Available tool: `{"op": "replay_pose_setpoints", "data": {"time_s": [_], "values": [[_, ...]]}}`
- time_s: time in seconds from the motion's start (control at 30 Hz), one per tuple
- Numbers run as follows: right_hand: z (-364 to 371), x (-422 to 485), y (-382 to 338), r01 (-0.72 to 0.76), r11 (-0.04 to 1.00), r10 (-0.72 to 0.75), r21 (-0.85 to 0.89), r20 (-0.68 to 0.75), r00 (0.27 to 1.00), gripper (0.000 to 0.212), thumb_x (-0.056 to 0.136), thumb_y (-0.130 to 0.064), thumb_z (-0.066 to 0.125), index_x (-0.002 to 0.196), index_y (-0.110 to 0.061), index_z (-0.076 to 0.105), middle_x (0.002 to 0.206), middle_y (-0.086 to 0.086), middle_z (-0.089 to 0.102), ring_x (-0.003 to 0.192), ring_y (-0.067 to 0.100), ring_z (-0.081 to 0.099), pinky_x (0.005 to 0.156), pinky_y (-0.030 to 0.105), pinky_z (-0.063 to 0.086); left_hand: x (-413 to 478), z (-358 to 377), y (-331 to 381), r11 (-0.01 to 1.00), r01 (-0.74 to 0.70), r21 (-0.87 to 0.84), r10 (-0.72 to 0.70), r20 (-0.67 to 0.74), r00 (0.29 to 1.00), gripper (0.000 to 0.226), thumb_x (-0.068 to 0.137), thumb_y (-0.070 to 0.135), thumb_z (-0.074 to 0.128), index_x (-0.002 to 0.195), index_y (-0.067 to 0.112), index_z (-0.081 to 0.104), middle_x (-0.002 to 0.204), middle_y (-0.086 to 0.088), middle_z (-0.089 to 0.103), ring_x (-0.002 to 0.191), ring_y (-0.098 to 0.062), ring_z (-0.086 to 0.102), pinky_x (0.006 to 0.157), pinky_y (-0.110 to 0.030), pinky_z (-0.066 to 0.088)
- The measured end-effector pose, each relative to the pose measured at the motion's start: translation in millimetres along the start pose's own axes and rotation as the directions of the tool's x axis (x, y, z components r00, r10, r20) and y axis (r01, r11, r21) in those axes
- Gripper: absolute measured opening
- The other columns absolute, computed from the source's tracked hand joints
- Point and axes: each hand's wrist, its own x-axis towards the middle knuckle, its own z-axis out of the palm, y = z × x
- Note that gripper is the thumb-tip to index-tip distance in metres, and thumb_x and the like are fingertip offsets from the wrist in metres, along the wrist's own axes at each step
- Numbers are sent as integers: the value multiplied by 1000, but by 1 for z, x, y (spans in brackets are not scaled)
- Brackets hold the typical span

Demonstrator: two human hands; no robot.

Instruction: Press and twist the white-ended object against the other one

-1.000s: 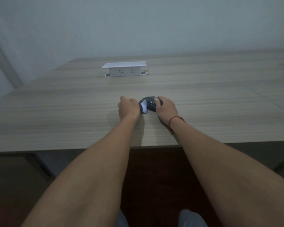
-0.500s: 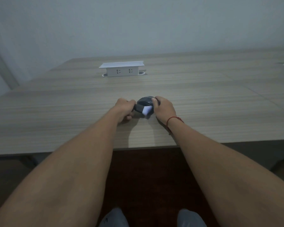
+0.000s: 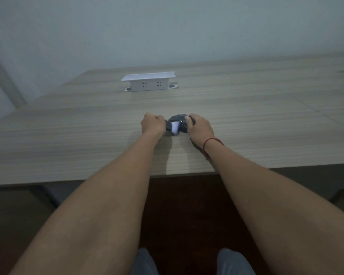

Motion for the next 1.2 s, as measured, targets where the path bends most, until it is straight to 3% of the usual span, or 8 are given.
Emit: {"op": "replay_pose_setpoints", "data": {"time_s": [0.07, 0.17, 0.23, 0.33, 0.43, 0.7, 1.03, 1.2], "values": [[0, -1, -1, -4, 1000, 4, 2, 1, 1000, 34, 97, -33, 38, 97, -10, 64, 99, 16, 68, 94, 35, 60, 85, 43, 49, -2, -2, -2, 999, 45, -25, -47, -106, 993, 35, 94, 23, 44, 114, -2, 59, 112, -23, 65, 91, -39, 65, 71, -39, 56], [-1, 0, -2, -15, 1000, 15, 1, 0, 1000, 35, 96, -33, 39, 97, -8, 64, 103, 18, 68, 98, 37, 59, 88, 45, 49, -5, -1, -4, 995, 63, -81, -53, 127, 990, 30, 95, 23, 42, 103, -1, 58, 71, -21, 59, 47, -25, 49, 34, -16, 37], [-1, 1, -3, -21, 1000, 20, 3, 7, 1000, 36, 96, -33, 39, 99, -8, 64, 105, 18, 68, 100, 38, 59, 89, 46, 48, -8, -2, -1, 998, 58, -15, -53, 214, 975, 23, 97, 23, 42, 96, 5, 56, 58, -13, 49, 40, -19, 40, 31, -9, 30], [-4, 0, -2, -15, 1000, 15, 12, 26, 1000, 33, 97, -30, 41, 100, -7, 64, 105, 18, 68, 99, 37, 60, 87, 42, 48, -6, 2, 2, 1000, 30, 0, -30, 39, 999, 31, 96, 24, 43, 109, 0, 57, 93, -24, 66, 73, -36, 66, 56, -36, 58], [-7, -2, -2, -4, 999, 2, 37, 42, 999, 31, 98, -29, 42, 102, -8, 65, 104, 17, 68, 98, 35, 60, 85, 40, 47, -5, -1, -1, 998, 57, -24, -60, -204, 977, 34, 98, 20, 37, 119, -3, 52, 123, -23, 59, 110, -39, 59, 90, -41, 50], [-9, -13, -7, 36, 995, -26, -89, 118, 993, 58, 72, -62, 62, 114, -22, 60, 109, 5, 64, 102, 26, 58, 92, 43, 49, -9, -6, -5, 986, -127, -106, 102, -215, 971, 26, 100, 27, 41, 104, 4, 52, 115, -18, 62, 97, -27, 57, 77, -26, 37], [-30, -16, -8, 63, 998, -66, 18, 261, 963, 66, 80, -34, 73, 138, -14, 47, 133, 8, 58, 122, 25, 55, 107, 42, 44, -8, -17, -6, 971, -204, -127, 163, -275, 947, 30, 101, 31, 40, 106, 3, 52, 99, -7, 56, 87, -20, 52, 74, -26, 38], [-25, -21, -11, 59, 998, -63, 23, 224, 973, 47, 74, -42, 73, 113, -19, 62, 109, 6, 68, 101, 25, 63, 94, 47, 52, -17, 2, 6, 959, -252, -127, 223, -206, 953, 27, 98, 28, 45, 102, 3, 55, 101, -11, 60, 87, -19, 52, 74, -23, 37]]}}
